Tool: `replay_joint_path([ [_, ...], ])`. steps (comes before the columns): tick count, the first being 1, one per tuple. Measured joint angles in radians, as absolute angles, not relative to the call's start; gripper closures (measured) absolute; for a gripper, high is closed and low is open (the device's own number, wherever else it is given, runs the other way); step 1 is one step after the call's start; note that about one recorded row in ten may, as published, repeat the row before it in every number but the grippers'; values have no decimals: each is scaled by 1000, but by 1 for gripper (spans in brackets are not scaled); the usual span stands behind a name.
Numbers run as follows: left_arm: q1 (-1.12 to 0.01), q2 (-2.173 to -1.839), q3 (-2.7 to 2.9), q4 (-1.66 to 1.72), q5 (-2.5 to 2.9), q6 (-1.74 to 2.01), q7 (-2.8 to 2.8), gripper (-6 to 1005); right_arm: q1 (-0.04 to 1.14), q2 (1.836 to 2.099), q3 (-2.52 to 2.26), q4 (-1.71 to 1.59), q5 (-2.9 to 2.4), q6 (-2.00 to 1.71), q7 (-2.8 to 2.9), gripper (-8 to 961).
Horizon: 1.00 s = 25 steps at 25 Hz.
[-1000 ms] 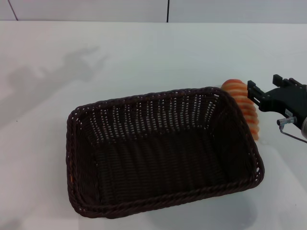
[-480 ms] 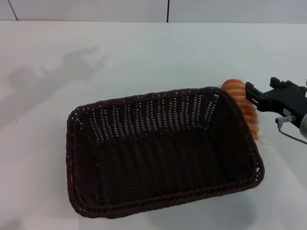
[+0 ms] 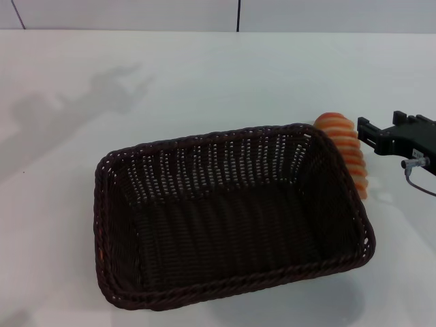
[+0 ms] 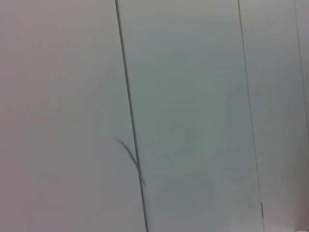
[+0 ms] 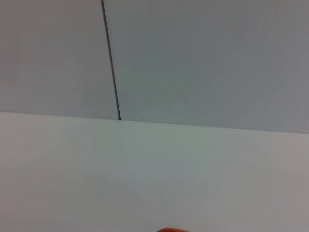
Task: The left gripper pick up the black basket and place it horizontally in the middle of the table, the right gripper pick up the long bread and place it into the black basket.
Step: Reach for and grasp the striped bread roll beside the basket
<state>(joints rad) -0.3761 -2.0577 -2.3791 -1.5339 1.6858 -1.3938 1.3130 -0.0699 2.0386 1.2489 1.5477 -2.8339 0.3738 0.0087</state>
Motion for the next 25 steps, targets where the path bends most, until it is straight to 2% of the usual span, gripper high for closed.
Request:
replay_joint_path([
  [25,-370,-2058,-2379,-1558,1686,-1388,1305,624,9,2053,1268,1463,-2660,457,-172,387],
])
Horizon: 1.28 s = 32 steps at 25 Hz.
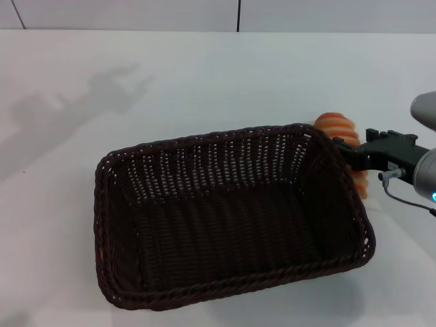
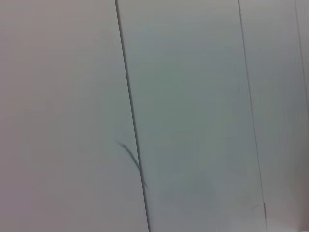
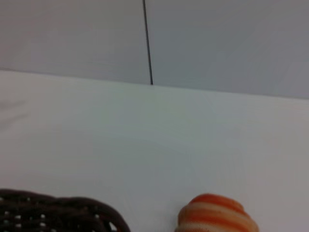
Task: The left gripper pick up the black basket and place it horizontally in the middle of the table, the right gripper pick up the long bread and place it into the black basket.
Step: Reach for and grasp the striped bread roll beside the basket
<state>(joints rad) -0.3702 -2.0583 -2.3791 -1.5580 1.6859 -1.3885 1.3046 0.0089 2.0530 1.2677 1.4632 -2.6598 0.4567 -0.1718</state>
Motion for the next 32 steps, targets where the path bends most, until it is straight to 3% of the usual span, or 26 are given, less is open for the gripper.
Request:
replay_joint_path([
  [11,-366,-2059,-2379,-1574,1686,-1394,1300,624,46,2070,1284,1384,-2602,464,-236,397],
  [25,-363,-2059,-2381,-1576,1678,-1391,1298,624,65,2072,1284,1364,-2602,467,-237,409],
  [32,-362,-2059,-2382,-1576,1678,-1389,1298,624,63,2073,1295,1368,-2602,466,-237,459],
])
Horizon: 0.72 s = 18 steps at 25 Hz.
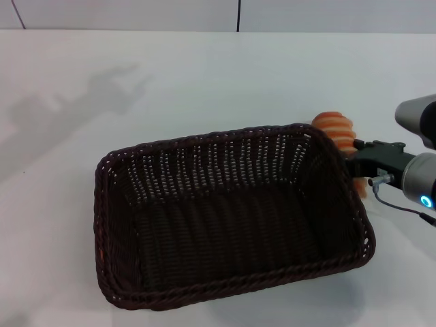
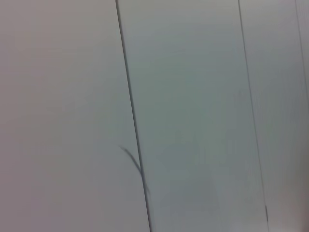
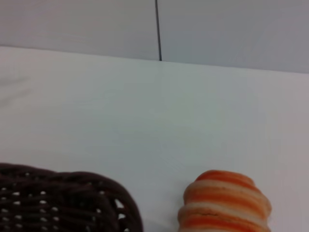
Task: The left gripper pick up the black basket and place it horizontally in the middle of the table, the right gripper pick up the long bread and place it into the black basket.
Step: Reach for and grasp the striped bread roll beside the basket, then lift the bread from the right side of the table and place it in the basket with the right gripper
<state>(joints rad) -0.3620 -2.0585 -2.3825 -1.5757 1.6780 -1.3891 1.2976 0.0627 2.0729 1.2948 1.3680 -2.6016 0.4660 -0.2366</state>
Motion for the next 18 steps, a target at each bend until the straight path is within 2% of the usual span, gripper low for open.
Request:
replay_joint_path([
  [6,-362,-2057,-2388,-1576,1678,-1388,1298,624,27,2069,1376,1439,-2611,468,-239,505],
  [18,-369,-2056,-2396,-1579,1678,-1386,1298,624,-67,2073,1388,1838,-2640,594,-303,612],
])
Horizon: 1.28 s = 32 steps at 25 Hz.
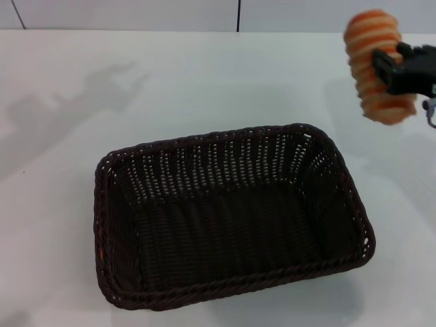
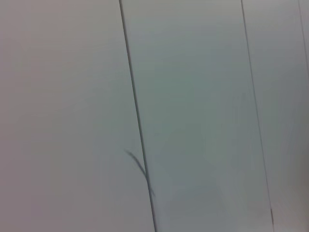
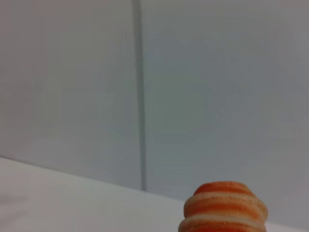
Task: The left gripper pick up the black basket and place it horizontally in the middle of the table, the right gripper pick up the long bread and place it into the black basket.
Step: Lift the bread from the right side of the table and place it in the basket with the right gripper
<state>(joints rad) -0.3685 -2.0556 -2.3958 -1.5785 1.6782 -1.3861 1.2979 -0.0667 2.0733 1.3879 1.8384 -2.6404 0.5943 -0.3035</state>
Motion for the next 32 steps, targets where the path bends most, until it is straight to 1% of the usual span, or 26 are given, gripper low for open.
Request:
replay_joint_path([
  [4,-370,-2055,-2403,-1582,1678,-1386,1300,624,-71,2074,1312,1938,-2631,635,-313,665],
  [9,-376,-2055,-2409,-1588,1678,-1384,1300,624,-37,2072,1180,1984,-2628,656,-315,687],
  [21,-382,-2056,-2420,-1601,1678,-1374,1301,624,126,2073,1084,1878,-2490,789,-347,758],
  [26,-382,-2055,-2421,-1602,1678,-1373,1302,624,144,2072,1097,1857,-2438,834,-372,773],
  [32,-375,-2057,-2423,-1602,1678,-1358,1302,624,142,2073,1115,1853,-2419,855,-394,620],
])
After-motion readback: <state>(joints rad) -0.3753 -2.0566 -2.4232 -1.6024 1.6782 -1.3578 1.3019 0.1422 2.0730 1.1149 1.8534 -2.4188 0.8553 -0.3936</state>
